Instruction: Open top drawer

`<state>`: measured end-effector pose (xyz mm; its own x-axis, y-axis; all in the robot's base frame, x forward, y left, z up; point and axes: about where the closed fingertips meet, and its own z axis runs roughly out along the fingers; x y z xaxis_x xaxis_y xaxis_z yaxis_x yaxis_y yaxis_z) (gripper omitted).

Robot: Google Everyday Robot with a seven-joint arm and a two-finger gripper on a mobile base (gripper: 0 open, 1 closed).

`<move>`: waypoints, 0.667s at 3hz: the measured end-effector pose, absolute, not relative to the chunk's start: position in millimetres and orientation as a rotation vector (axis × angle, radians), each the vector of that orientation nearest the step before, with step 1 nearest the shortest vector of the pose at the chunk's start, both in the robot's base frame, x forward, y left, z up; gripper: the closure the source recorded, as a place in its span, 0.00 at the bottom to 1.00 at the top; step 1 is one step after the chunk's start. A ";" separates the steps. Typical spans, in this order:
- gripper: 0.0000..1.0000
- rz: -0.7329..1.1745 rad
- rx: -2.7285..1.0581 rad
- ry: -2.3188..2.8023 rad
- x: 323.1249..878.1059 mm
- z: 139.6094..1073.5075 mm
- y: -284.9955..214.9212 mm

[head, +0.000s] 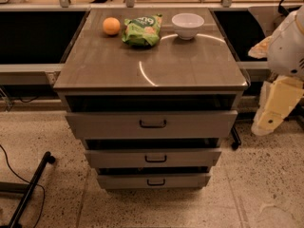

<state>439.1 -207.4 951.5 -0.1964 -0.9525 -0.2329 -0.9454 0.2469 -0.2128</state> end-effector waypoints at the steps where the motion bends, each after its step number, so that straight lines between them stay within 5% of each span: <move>1: 0.00 0.078 -1.779 2.168 435.4 912.0 -192.0; 2: 0.00 0.186 -1.782 2.135 430.2 870.4 -176.3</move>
Offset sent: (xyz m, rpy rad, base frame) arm -0.0122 0.0455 -0.1263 0.2107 0.1044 0.1048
